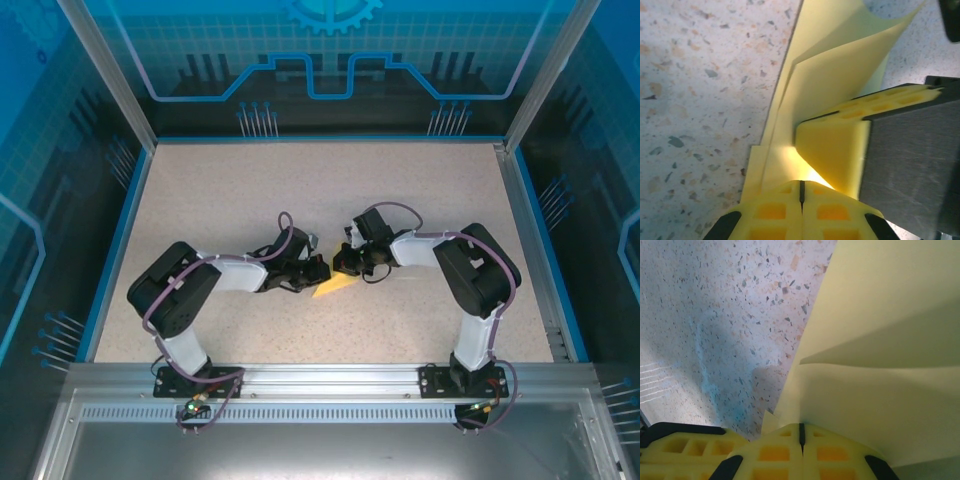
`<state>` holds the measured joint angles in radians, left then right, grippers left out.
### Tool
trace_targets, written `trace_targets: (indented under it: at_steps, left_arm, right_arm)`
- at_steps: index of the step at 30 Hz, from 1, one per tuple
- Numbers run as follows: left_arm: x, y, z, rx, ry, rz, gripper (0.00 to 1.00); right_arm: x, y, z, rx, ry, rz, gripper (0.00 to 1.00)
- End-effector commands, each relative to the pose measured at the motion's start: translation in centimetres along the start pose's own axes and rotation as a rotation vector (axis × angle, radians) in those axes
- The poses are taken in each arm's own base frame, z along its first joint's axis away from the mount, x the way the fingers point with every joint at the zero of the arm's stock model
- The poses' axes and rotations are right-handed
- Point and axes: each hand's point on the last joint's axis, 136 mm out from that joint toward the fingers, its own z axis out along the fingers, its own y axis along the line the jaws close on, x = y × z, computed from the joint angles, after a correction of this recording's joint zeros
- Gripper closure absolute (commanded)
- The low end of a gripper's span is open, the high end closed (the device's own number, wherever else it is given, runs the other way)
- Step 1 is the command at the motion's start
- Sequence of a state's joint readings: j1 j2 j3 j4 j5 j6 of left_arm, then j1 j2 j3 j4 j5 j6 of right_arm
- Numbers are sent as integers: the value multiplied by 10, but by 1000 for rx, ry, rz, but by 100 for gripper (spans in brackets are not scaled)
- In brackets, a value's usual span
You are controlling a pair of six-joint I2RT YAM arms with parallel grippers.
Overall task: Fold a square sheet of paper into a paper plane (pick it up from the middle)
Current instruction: Fourth fold the wing at the center of the table.
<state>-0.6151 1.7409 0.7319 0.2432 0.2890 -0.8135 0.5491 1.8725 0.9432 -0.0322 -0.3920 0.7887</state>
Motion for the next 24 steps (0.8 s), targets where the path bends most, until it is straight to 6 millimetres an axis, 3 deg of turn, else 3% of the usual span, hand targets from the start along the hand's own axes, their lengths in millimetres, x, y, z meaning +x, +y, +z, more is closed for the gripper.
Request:
trace_targets:
  at_steps: [1,7,14,17,24]
  left_arm:
    - [10,19,4,-49,33,-18,95]
    - [15,32,5,-101,45,-21,96]
    - [16,37,4,-119,46,-25,97]
    - [16,38,4,-124,44,-28,98]
    - [17,39,5,-129,49,-33,98]
  right_arm:
    - [21,-48,10,143,51,89,100]
    - [10,-22,2,32,25,35,100]
    - [-12,24,-33,-124,-74,-63,100]
    - [0,13,-28,-100,-47,-46,100]
    - [8,-1,-10,-48,0,-25,100]
